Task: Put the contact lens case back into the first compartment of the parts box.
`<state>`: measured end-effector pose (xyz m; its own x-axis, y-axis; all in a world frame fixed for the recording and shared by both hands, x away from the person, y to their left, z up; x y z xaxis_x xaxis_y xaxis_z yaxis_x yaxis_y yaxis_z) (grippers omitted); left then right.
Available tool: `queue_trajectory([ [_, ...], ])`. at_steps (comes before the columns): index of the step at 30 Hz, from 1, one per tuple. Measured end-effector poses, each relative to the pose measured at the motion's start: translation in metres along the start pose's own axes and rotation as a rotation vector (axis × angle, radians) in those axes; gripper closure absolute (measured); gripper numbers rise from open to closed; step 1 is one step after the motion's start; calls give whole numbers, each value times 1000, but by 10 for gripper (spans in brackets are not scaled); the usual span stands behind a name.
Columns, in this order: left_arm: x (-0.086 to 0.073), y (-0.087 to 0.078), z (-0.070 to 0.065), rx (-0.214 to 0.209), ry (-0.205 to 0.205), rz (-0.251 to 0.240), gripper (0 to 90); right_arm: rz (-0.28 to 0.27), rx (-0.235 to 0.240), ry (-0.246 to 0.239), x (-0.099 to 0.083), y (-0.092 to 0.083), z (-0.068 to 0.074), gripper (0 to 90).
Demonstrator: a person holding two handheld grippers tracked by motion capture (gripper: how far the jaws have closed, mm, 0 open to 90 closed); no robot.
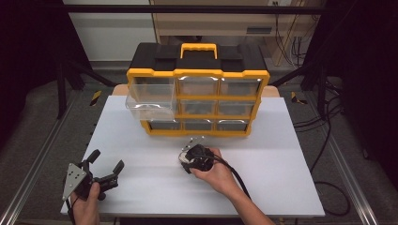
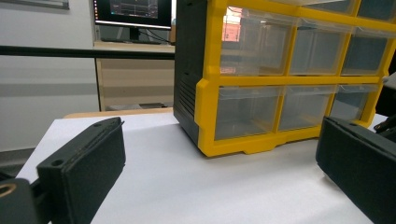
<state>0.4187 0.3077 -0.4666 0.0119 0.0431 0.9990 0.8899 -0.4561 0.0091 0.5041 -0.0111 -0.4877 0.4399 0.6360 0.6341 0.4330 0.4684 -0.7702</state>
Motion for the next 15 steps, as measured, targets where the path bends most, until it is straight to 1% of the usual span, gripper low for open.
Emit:
queue_trajectory([
  [3, 0, -1, 0, 2, -1, 3, 10, -28, -1, 10, 1, -9, -2, 491],
  [6, 0, -2, 1, 4, 0, 0, 10, -60, 2, 18, 2, -22, -4, 491],
  [7, 0, -2, 1, 5, -2, 0, 10, -71, 1, 30, 3, -27, -5, 491],
  [10, 0, -2, 2, 8, -6, -1, 10, -99, -16, 27, 5, -43, -10, 491],
  [12, 0, -2, 3, 8, -5, -3, 10, -119, -18, 26, 7, -52, -12, 491],
  [15, 0, -2, 3, 8, -6, -3, 10, -151, -36, 23, 13, -70, -17, 491],
])
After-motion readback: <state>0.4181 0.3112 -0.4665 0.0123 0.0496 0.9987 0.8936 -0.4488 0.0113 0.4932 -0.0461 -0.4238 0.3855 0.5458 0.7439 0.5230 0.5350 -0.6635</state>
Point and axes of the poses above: each handheld gripper's, and its own axes: y roughly forward along the jaws, x roughly out of its top, z roughly to its left, the point moved 3 cm from there along y, roughly forward along the jaws, and after that the axes turned 2 degrees about -x, right-handed, at the moved point
